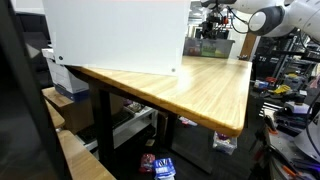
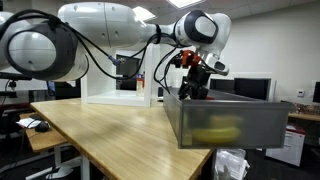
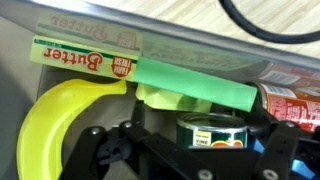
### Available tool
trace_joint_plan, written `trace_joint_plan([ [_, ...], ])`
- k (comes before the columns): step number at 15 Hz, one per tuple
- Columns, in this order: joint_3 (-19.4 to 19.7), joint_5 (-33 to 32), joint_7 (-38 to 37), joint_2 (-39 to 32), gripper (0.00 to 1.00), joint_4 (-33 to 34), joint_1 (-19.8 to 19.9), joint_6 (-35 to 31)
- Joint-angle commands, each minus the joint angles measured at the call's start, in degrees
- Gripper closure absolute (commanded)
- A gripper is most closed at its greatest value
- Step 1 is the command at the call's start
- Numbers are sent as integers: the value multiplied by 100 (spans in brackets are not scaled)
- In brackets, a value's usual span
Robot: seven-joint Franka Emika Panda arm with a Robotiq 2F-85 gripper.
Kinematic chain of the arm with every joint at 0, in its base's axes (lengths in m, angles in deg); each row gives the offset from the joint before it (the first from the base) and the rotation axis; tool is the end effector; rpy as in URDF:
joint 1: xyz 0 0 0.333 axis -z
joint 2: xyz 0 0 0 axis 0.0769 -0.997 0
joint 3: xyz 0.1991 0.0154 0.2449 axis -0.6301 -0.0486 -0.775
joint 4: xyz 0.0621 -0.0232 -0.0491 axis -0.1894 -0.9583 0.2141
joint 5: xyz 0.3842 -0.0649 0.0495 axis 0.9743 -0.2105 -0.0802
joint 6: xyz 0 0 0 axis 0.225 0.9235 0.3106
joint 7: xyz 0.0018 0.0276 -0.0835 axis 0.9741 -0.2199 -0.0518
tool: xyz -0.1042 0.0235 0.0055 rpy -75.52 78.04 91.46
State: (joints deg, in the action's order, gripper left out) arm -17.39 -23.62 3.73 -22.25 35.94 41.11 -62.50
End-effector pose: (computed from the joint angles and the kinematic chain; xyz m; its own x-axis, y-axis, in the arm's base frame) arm 0.5935 -0.4369 0.4133 0.7435 -0.5876 -0.3193 -0.6363 -0.7685 -0.0675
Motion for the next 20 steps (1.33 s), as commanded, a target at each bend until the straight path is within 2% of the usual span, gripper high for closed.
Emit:
trace_joint_plan([
  [1, -57, 107, -254, 17, 0, -46, 64, -61],
  [10, -5, 21, -348, -144, 0, -59, -38, -65],
  [11, -2, 17, -346, -161, 25, -59, -35, -47],
  [12, -2, 17, -342, -173, 25, -56, -31, -40],
  [17, 35, -42, -244, -87, 50, -91, -33, -26],
  [18, 46, -63, -214, -53, 58, -98, -36, 1],
  [20, 42, -69, -151, 36, 63, -80, -29, 81],
])
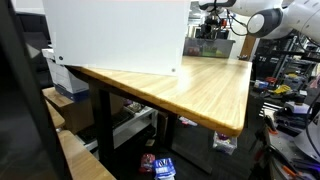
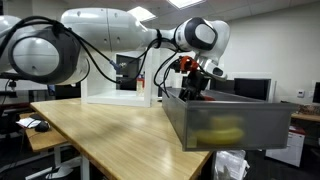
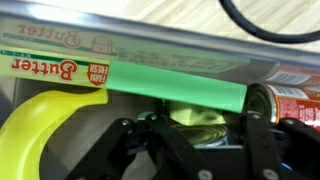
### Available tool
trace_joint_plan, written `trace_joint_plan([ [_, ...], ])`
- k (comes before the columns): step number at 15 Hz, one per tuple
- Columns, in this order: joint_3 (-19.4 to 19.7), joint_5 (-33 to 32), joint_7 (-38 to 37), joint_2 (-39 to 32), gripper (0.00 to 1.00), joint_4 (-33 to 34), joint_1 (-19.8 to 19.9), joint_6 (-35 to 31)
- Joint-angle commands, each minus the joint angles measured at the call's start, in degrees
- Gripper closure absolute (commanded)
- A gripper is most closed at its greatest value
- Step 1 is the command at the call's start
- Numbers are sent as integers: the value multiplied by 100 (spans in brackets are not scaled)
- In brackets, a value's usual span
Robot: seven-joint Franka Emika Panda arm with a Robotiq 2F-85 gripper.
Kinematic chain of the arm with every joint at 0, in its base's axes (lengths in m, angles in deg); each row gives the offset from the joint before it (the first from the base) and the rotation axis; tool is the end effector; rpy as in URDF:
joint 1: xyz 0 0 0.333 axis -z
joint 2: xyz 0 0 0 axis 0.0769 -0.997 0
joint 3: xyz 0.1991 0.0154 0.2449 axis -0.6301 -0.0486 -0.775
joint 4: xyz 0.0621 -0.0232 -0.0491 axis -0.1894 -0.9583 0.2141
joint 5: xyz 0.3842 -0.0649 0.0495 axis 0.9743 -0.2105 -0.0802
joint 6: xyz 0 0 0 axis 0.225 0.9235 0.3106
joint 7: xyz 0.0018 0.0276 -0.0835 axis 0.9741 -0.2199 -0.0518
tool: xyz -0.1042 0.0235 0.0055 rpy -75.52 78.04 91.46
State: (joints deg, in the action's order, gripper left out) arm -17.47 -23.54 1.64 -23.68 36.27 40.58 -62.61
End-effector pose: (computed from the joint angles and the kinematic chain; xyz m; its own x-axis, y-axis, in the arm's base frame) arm 0.5996 -0.4321 0.3974 0.7219 -0.6039 -0.3380 -0.6561 -0.7525 -0.0568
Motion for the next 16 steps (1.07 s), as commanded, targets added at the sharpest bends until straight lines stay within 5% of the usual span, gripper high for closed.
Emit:
trace_joint_plan([
  [1, 51, -79, 75, 210, 64, -109, 24, 106],
  [9, 34, -84, 181, 662, 100, -54, 10, 233],
  [11, 52, -105, 173, 698, 70, -85, 5, 295],
  [16, 94, -137, 163, 705, 52, -94, 55, 316],
])
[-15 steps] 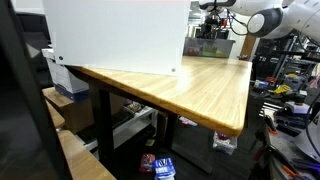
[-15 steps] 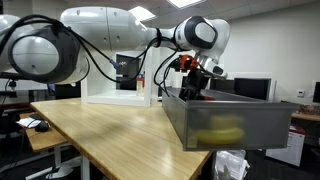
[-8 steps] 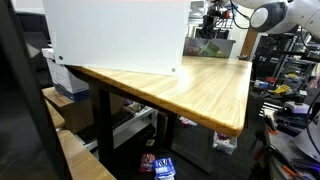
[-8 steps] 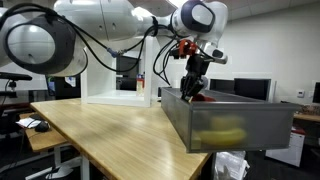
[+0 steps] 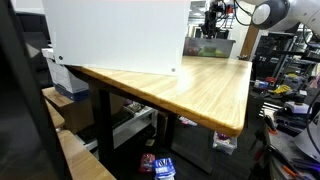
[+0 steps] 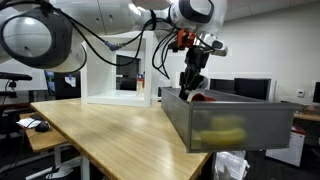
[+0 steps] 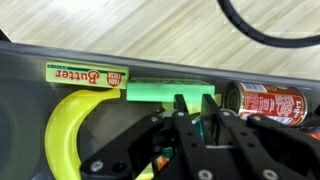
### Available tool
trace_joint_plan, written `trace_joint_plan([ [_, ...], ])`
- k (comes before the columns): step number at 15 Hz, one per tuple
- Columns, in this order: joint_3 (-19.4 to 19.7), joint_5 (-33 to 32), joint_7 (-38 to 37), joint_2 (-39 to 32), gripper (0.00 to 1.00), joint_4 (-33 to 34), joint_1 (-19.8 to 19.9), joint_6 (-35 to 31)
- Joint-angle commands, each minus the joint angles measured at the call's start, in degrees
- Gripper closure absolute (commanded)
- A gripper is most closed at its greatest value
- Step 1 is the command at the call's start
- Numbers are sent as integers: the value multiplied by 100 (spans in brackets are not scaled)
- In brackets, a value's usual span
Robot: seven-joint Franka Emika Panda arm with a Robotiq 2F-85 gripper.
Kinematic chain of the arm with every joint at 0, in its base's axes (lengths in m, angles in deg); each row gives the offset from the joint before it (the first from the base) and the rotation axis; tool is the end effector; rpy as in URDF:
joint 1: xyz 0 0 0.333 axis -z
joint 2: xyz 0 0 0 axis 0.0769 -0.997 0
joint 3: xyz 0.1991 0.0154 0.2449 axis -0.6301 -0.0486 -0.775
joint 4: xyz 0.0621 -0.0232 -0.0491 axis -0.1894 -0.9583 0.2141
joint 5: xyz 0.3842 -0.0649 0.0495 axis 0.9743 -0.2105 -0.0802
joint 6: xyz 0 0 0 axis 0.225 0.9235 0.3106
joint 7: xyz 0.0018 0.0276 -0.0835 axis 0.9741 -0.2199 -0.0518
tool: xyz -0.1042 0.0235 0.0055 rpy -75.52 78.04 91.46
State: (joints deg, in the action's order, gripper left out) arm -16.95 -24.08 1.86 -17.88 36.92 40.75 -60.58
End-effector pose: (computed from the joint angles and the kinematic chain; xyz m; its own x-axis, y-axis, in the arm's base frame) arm 0.5841 -0.4277 0.4743 0.7364 -0.6232 -0.2633 -0.6551 -0.7541 -0.0472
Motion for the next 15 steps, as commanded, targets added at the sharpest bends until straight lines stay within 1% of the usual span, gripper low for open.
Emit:
trace_joint_plan([
  [1, 36, -62, 146, 120, 46, -167, 64, 105],
  [2, 40, -59, 154, 111, 42, -170, 79, 85],
  [6, 59, -68, 137, 56, 21, -162, 129, -41],
  [8, 91, -95, 67, 17, 4, -104, 114, -227],
  [9, 99, -100, 63, 14, 1, -99, 110, -280],
  [12, 141, -141, 35, 26, 0, -71, 44, -579],
  [15, 85, -54, 1, 47, 0, -151, 78, -560],
])
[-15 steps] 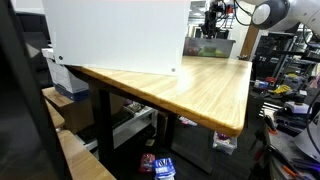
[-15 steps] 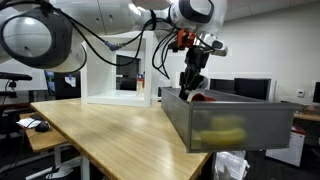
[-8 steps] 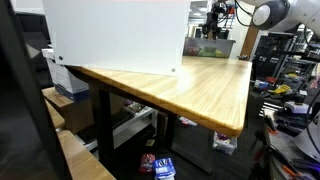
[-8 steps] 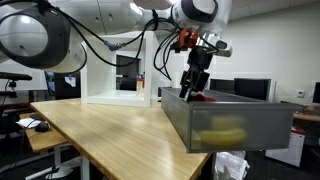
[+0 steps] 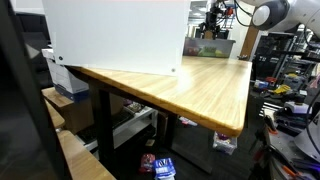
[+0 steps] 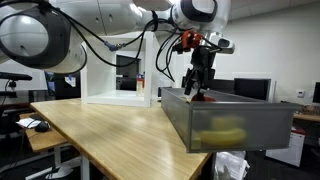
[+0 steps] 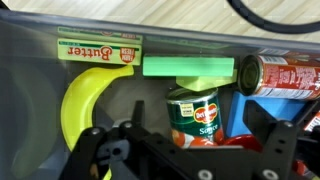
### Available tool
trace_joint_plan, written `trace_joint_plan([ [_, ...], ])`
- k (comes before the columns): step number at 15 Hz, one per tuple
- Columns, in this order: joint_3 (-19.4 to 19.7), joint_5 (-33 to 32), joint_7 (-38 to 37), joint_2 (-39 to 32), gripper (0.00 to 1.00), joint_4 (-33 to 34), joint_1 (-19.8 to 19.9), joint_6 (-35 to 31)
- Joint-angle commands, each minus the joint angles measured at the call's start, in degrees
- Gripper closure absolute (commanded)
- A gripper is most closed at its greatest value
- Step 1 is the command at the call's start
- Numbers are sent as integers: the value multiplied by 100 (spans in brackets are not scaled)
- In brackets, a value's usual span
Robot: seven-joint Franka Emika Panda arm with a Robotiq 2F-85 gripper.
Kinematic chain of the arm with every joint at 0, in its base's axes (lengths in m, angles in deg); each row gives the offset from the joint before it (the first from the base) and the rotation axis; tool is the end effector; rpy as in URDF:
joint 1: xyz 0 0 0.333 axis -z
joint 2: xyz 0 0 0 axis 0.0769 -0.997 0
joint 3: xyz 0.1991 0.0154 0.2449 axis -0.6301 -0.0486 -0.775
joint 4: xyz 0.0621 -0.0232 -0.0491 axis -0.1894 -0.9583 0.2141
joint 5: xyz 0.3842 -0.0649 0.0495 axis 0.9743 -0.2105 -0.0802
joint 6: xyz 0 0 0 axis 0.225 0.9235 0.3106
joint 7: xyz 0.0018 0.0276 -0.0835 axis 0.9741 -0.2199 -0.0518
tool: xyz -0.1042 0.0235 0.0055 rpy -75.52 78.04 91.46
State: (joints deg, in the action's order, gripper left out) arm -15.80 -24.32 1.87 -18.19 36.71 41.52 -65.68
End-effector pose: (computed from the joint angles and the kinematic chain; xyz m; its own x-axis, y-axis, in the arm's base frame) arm 0.5838 -0.4479 0.4743 0.7283 -0.6600 -0.1843 -0.6757 -0.7365 -0.0327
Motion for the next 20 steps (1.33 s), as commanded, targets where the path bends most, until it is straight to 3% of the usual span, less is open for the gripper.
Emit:
trace_joint_plan([
  [1, -31, -30, 0, 76, 0, -133, -3, -50],
  [10, -31, -30, 0, 73, 0, -137, 6, -50],
  [20, 40, -149, 90, -94, 0, -88, -84, -849],
])
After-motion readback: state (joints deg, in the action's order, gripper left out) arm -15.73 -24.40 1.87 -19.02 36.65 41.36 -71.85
